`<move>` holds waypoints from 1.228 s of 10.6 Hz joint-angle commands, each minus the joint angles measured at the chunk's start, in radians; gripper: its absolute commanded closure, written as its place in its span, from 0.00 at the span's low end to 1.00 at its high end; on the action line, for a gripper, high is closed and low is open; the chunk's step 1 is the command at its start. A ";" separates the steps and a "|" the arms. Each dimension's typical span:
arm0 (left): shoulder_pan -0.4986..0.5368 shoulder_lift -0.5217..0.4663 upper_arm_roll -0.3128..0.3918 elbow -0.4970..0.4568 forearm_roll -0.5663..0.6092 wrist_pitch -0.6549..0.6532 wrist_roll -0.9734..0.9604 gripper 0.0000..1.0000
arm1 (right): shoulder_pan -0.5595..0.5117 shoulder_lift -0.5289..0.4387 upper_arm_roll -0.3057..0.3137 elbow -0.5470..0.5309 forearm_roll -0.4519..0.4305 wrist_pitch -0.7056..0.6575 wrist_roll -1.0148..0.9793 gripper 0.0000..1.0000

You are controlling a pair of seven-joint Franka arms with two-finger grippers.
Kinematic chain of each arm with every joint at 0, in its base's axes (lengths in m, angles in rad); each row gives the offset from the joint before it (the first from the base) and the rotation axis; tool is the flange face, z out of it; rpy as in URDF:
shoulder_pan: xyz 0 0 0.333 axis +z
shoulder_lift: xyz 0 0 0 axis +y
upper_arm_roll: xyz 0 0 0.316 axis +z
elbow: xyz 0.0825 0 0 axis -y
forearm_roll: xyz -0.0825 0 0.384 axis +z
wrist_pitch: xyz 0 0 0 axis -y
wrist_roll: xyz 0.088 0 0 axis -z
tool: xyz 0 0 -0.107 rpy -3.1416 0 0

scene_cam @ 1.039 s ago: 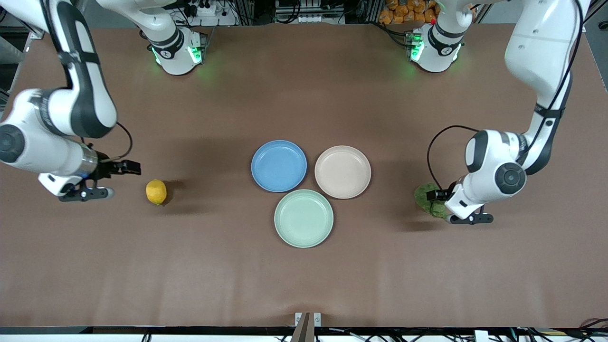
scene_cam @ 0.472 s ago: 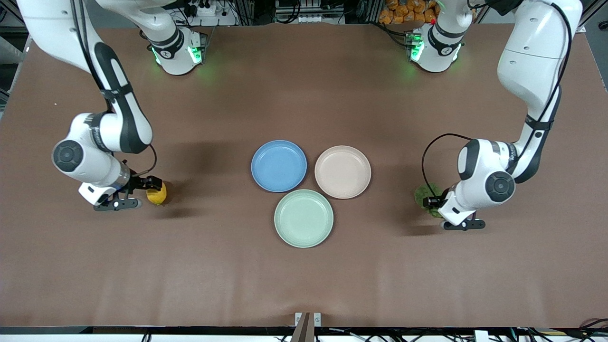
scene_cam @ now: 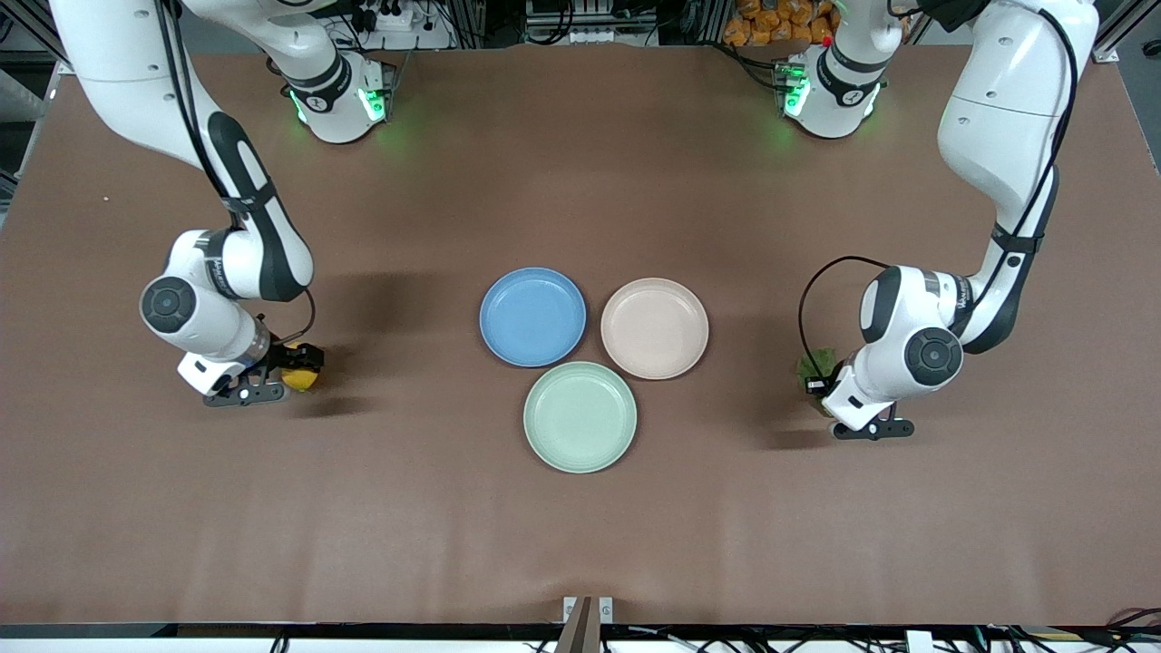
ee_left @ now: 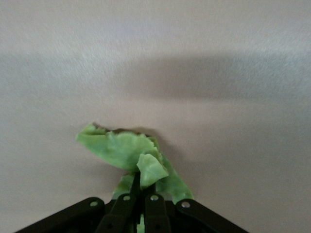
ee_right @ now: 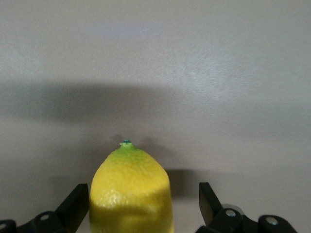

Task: Place lemon and lettuce in plates
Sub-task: 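Close the right gripper on the lemon while the left gripper grasps lettuce, then carry the lemon to the blue plate while the left gripper carries lettuce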

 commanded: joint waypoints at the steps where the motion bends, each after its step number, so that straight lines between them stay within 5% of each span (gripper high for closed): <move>1: -0.012 -0.038 0.006 0.043 0.035 -0.059 -0.036 1.00 | 0.013 0.016 0.000 -0.004 0.018 0.017 0.007 0.07; 2: -0.012 -0.051 -0.002 0.072 0.026 -0.110 -0.056 1.00 | 0.015 0.019 0.000 -0.004 0.018 0.017 0.007 0.19; 4: -0.017 -0.068 -0.052 0.136 0.018 -0.220 -0.160 1.00 | 0.015 0.017 0.000 0.000 0.018 0.003 0.001 0.61; 6: -0.054 -0.068 -0.089 0.173 0.020 -0.260 -0.275 1.00 | 0.021 0.011 0.000 0.009 0.016 -0.010 -0.034 0.84; 10: -0.175 -0.062 -0.120 0.201 -0.012 -0.268 -0.589 1.00 | 0.058 -0.030 0.014 0.130 0.019 -0.257 -0.016 0.91; 13: -0.281 -0.055 -0.123 0.201 -0.022 -0.317 -0.852 1.00 | 0.117 -0.039 0.092 0.158 0.019 -0.271 0.195 0.91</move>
